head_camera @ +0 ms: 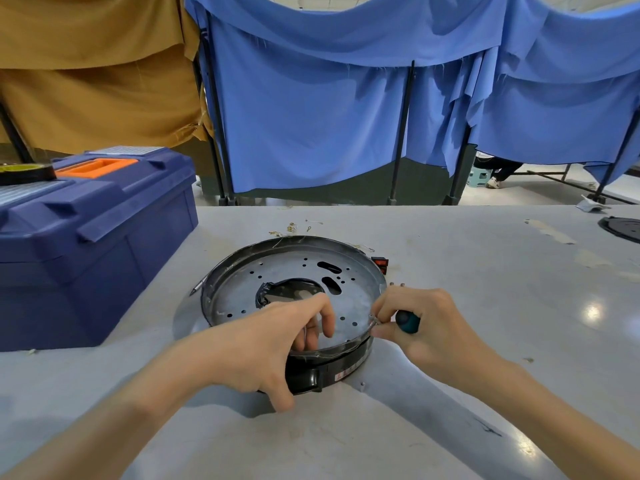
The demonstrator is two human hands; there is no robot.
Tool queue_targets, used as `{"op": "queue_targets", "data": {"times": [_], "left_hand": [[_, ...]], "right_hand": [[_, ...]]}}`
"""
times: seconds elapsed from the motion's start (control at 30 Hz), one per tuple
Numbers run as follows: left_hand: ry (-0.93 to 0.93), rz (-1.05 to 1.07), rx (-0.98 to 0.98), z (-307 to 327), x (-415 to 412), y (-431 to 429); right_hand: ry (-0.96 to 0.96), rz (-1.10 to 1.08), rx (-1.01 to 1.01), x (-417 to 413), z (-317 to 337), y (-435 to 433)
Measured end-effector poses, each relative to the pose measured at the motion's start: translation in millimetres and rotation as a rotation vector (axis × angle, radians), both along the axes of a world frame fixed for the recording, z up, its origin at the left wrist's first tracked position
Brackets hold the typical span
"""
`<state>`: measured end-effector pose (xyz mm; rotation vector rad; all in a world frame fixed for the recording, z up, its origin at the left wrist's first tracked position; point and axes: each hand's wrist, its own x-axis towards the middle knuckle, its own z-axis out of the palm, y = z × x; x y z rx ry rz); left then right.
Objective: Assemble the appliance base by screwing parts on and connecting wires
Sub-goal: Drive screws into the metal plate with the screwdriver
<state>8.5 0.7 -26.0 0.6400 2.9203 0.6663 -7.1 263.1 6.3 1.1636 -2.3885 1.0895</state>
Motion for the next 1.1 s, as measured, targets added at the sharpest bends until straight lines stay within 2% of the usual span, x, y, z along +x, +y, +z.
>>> {"op": "queue_targets", "data": {"times": [0.1,0.23,0.43,0.57,0.73,0.9,1.1], "left_hand": [[-0.072,0.026,0.078,16.4,12.1,7.3],[-0.097,-0.009,0.082,45.2,38.9,18.4],[-0.076,0.008,-0.027,65.0,45.4,37.0],[-0.124,0.006,0.021,66.7,43.1,36.0],[0.024,0.006,0.002,56.3,34.3,39.2],[0.140,0.006,-0.002,43.7,35.7,40.2],[0.160,0.018,0.010,46.9,37.0,45.6]], "right_hand": [[-0.022,-0.010,-0.052,2.2,-3.0,-0.8],[-0.033,-0.002,-0.103,9.3,-5.5,-3.7],[-0.018,-0.043,-0.036,6.0,0.8,-0.5],[0.034,-0.061,-0.033,5.0,-0.5,-0.2],[0.089,-0.099,-0.026,5.0,-1.6,-0.8],[0.210,-0.226,-0.077,3.8,3.1,6.8],[0.116,-0.196,0.101,4.3,-2.2,10.1]]}}
